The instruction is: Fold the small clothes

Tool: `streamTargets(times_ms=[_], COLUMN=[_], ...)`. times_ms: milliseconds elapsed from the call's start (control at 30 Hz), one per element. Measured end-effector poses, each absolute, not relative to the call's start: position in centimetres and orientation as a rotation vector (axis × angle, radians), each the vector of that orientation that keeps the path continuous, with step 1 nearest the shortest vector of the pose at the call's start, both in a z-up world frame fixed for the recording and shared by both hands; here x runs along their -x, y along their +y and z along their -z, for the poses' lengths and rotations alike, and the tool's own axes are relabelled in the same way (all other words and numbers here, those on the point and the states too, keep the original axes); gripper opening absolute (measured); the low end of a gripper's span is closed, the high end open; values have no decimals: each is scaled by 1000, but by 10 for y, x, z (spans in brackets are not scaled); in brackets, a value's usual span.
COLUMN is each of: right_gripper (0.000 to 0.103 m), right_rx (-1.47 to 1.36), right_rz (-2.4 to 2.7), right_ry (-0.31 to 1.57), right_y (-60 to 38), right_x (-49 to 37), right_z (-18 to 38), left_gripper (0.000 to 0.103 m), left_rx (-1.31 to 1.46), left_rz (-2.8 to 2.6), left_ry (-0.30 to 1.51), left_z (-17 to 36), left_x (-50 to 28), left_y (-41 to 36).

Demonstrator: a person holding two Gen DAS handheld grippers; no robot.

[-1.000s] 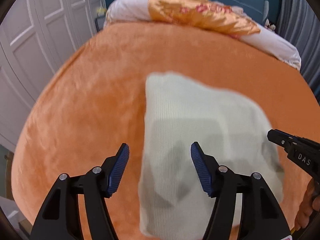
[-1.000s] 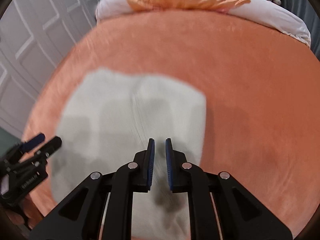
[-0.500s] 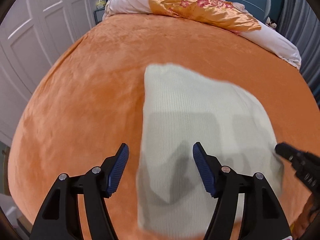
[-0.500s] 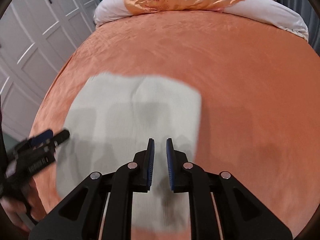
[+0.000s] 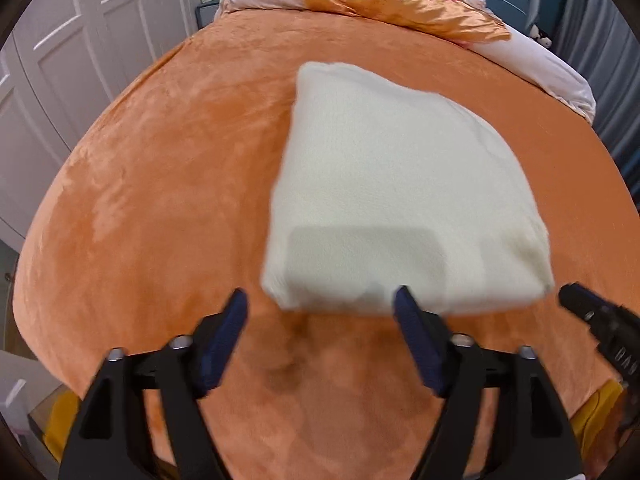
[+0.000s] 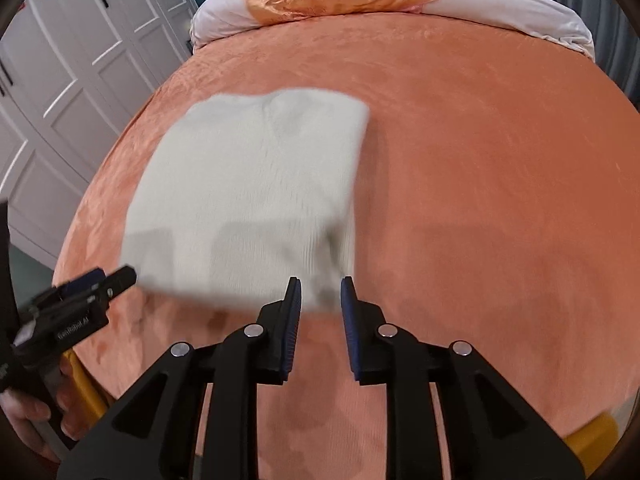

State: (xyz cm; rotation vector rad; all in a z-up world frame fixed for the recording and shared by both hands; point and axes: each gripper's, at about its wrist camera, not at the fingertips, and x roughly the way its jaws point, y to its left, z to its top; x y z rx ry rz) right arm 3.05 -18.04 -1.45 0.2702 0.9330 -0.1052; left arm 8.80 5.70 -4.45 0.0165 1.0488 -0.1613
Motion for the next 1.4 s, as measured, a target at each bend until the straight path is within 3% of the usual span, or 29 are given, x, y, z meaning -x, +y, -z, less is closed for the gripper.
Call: streamTargets(times_ms=[167,233,467,600,800,1400], right_gripper=[29,39,41,50,69,70], right_rx=[-259,-247,-201,-183,-110,-141], right_rz=[142,143,158,157,162,195], right_ry=[965,970,981,971,955,944], right_y=[-166,-160,-151,-149,-133,-131], right_x=[-3,4,17,22,25,27], right_z=[40,48,67,74,82,81], left_gripper=[79,79,79,87,90,92], left_rx=[-53,-77,-88,-120,-133,-127], left_rz=[155,157,126,107,96,90], left_ry=[1079,1086,1120,1059,1031,1037], left_z=[66,75,102,109,113,112], left_x=[-60,-51,-33,-21,-16,-22], left_y=[46,43,41,39,36,37])
